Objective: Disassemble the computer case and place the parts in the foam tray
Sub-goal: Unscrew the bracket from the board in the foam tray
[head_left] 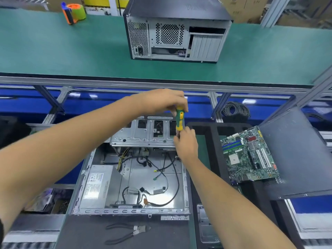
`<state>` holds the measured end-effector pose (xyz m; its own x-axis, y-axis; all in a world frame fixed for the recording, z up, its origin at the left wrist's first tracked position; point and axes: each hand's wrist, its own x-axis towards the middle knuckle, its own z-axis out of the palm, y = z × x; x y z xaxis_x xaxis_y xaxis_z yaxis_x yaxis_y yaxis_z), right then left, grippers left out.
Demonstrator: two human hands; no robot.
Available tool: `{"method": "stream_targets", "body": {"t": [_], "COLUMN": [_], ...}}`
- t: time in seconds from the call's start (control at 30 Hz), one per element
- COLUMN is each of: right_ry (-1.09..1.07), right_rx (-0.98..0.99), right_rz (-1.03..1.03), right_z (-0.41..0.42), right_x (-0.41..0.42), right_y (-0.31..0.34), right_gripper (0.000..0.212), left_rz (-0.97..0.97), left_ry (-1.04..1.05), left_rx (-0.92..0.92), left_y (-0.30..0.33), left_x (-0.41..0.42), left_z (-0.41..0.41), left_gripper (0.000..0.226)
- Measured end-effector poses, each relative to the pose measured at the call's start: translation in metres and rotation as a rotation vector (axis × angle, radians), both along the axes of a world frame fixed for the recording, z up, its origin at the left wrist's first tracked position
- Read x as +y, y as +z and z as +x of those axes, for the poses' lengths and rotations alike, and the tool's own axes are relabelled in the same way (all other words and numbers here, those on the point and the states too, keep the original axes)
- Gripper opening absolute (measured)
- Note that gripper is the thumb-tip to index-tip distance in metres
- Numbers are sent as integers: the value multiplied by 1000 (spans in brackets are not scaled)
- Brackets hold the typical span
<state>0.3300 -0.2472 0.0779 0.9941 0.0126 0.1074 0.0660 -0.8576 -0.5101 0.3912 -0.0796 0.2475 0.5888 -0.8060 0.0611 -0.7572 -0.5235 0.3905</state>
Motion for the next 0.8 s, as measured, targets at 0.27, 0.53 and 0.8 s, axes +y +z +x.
{"method": "stream_targets", "body": {"t": [0.27, 0.53, 0.8], "right_ry": [-26, 20, 109], "right_rx": [1, -112, -313], "right_rz": [21, 140, 608], "right_z": [2, -2, 27], "right_x": [0, -5, -17], "right_y": [-3, 0, 93], "right_gripper": [11, 25, 19], "left_rz": [484, 472, -81], "left_ry": [-15, 232, 593], "left_rx": [-455, -523, -78], "left_y": [16, -5, -36], "left_x": [-27, -30, -25], "left_z": [5, -9, -17], "left_gripper": [46, 76, 62]}}
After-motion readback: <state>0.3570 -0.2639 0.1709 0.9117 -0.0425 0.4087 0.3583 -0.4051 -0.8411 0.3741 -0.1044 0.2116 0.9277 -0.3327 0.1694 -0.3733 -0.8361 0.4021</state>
